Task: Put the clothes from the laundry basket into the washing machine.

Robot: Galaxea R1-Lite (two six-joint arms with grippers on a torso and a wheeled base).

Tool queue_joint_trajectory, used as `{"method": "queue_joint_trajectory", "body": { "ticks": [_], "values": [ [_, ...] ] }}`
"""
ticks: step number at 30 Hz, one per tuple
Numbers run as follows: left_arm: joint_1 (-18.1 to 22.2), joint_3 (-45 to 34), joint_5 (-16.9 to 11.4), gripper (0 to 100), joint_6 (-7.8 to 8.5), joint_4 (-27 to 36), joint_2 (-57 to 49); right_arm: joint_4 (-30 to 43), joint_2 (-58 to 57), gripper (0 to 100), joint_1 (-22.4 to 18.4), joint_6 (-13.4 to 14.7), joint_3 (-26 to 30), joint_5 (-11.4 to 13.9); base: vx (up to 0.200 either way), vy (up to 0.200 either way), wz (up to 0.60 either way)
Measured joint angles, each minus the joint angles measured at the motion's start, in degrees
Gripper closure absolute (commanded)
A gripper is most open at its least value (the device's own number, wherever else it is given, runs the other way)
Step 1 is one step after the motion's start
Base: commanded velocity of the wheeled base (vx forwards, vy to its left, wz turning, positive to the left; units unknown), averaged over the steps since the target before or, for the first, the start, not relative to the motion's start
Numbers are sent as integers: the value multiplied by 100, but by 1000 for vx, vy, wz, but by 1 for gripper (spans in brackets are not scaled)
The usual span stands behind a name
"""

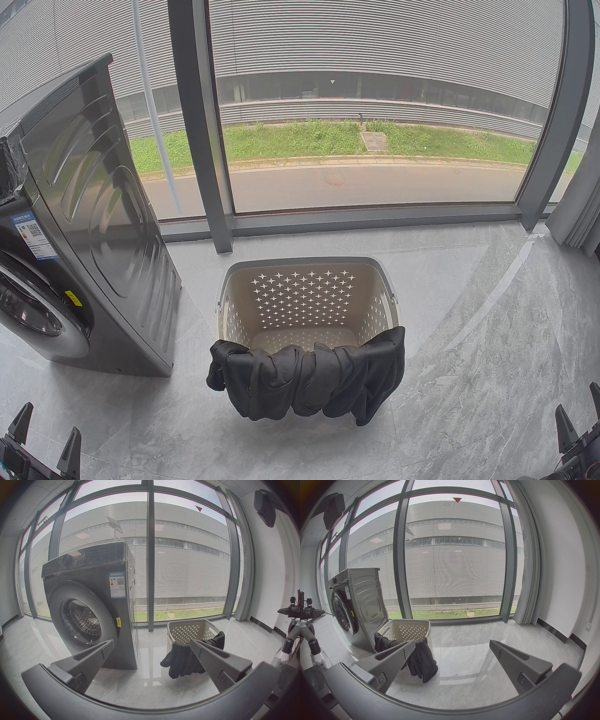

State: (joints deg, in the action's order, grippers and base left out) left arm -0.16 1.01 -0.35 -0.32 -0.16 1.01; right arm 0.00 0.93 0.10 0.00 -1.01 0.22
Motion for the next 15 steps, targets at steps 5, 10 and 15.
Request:
{"method": "queue_joint_trajectory", "body": {
  "ticks": [5, 10, 15],
  "values": [
    [0, 0, 0, 0, -1, 0, 2, 0, 0, 0, -7, 0, 0, 2, 0, 200, 0],
    [-5, 0, 0, 0, 0, 0, 0, 0, 0, 0, -5, 0, 0, 0, 0, 200, 0],
    [-2, 0, 2, 0, 0, 0, 2, 2, 0, 0, 0, 0, 0, 0, 0, 200, 0]
  ]
}}
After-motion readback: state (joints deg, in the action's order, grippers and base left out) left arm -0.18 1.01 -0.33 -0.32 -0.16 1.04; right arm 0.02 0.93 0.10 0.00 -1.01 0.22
